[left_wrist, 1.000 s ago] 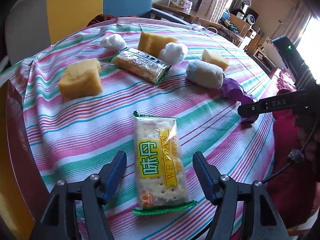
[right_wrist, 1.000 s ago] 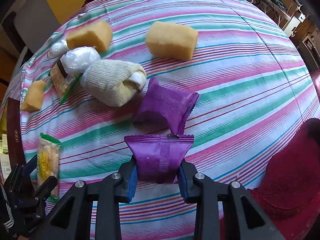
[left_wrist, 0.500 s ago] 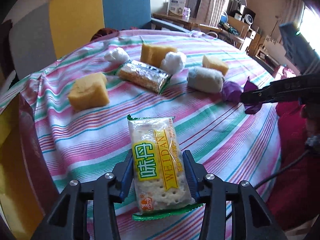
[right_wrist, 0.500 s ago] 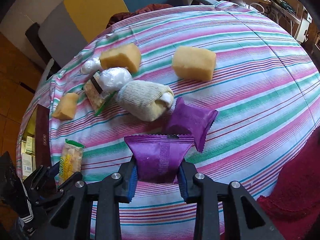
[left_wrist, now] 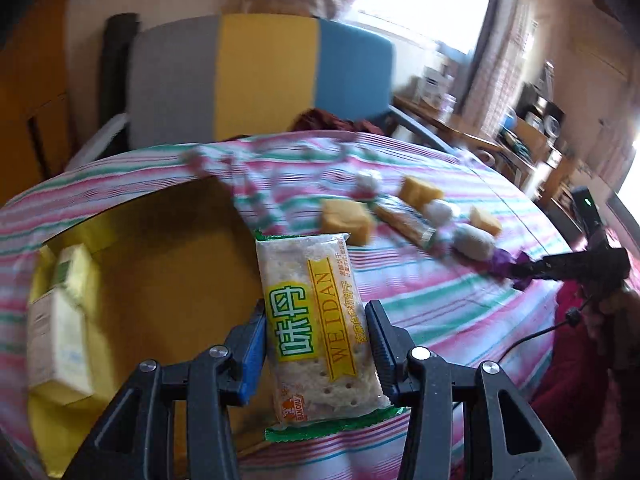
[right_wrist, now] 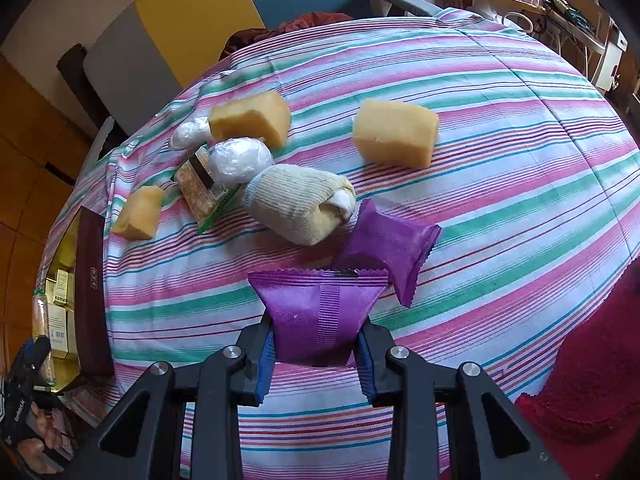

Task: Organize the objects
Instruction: 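Place the cracker packet and purple packet into the gold tray, opening both tools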

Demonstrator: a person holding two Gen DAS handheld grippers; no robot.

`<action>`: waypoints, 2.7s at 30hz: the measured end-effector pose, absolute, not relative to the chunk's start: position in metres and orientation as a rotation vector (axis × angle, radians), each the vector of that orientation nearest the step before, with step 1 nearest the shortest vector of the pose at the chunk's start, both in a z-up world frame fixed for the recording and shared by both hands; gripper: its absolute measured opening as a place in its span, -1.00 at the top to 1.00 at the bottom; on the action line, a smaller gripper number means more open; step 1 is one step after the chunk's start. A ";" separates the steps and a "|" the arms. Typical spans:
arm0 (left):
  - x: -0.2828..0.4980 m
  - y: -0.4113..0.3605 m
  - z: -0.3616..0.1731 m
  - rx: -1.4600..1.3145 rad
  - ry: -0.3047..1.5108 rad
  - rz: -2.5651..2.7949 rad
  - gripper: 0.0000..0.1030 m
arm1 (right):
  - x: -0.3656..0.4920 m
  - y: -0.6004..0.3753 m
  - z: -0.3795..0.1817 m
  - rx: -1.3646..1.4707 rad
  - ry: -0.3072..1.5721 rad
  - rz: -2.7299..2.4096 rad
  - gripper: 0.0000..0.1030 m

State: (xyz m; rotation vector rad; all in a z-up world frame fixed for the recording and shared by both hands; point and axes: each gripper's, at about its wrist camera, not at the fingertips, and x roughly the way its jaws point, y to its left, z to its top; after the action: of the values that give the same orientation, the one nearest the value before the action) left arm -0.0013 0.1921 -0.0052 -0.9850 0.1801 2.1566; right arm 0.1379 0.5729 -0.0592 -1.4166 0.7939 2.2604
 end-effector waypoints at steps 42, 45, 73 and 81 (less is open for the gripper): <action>-0.032 -0.021 -0.044 -1.145 -0.136 2.593 -0.28 | -0.040 0.171 -0.069 -2.028 0.272 2.959 0.10; -0.032 -0.022 -0.042 -1.140 -0.138 2.619 -0.33 | -0.037 0.174 -0.068 -2.018 0.286 2.957 0.09; -0.014 0.053 -0.004 -1.001 0.101 2.570 -0.46 | 0.000 0.261 -0.019 -1.501 0.226 2.926 -0.04; -0.012 0.092 0.001 -0.975 0.157 2.485 -0.48 | 0.014 0.319 -0.026 -1.453 0.310 2.809 -0.14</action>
State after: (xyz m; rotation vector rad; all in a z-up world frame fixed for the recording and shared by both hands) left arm -0.0119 0.0924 0.0012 -0.9753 0.1566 2.4854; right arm 0.0139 0.3191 -0.0259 -1.4526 0.3096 2.8090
